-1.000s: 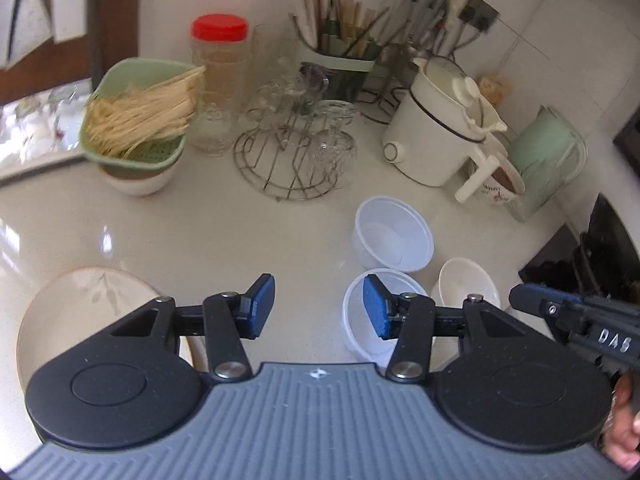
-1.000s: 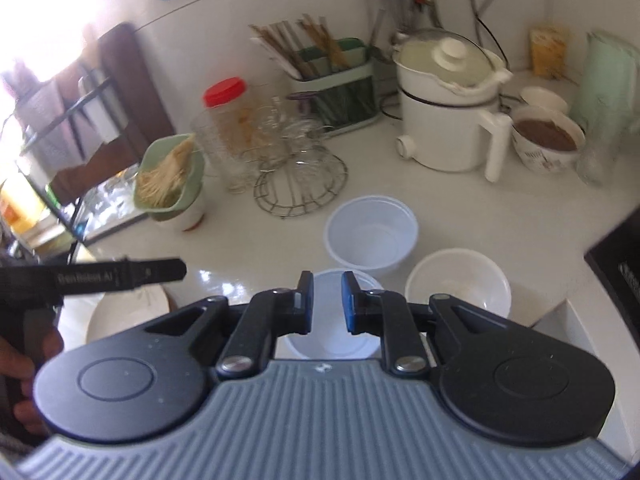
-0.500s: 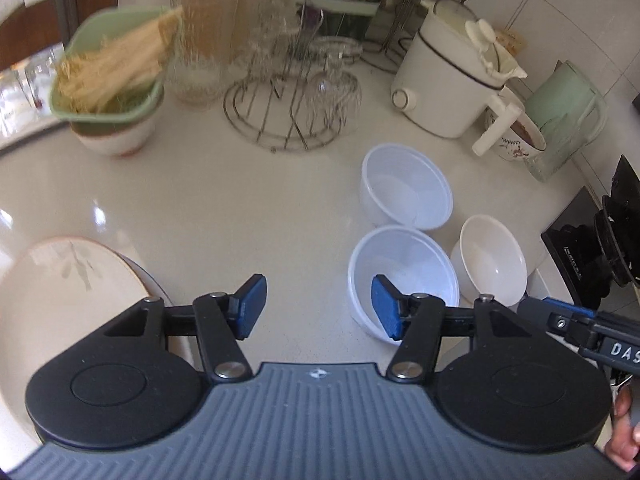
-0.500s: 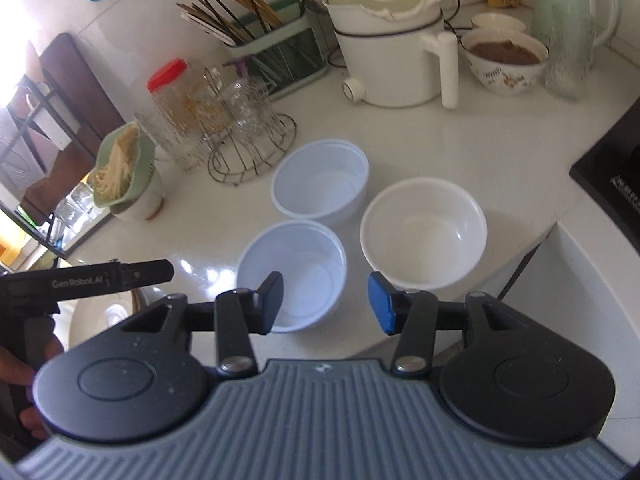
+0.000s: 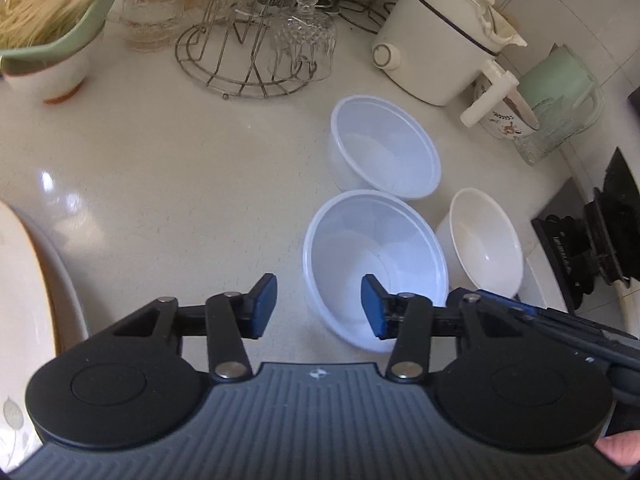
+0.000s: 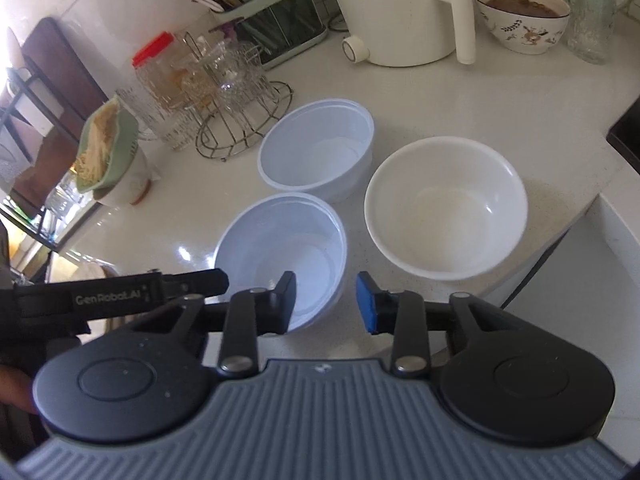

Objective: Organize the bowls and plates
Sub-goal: 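Close the left gripper on the rim of a white plastic bowl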

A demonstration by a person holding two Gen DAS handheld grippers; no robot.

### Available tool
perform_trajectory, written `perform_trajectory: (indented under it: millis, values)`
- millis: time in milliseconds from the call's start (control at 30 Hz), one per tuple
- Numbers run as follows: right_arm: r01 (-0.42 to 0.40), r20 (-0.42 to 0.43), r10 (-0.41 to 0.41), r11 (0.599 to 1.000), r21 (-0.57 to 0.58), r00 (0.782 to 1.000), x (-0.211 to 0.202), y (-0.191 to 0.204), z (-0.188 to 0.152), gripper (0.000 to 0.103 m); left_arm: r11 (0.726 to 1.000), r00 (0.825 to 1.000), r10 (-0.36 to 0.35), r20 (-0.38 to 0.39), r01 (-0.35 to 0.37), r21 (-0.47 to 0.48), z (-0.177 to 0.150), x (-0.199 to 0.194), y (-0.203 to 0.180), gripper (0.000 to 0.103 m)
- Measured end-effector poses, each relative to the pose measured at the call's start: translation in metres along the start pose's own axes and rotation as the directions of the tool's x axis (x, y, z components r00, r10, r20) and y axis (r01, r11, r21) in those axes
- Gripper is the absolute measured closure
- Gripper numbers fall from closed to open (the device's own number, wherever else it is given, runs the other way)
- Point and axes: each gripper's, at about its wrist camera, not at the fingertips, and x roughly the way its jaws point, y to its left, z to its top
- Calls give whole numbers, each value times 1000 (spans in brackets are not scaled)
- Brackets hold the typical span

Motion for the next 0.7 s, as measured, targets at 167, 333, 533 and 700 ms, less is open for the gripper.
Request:
perform_trajectory:
  millis: [167,333,533,700]
  values:
    - [19,-26,-19,1000,-23,999,17,0,3,79,1000,1000,13,7,-13,-7,1,7,-3,71]
    - [10,-46,-12,999,-53,999,25,3,4,86,999,1000,17,-3,-17,-51,-2,8,4,83]
    - [-27,-80,19,995,-98,997,30,13,6,86,996,998,59,5,-59,-72,-6,2,12,83]
    - [-74,-106,60,989,-128,993,36,28,11,86,990,995,88,41,-82,-118,-8,-15,26,83]
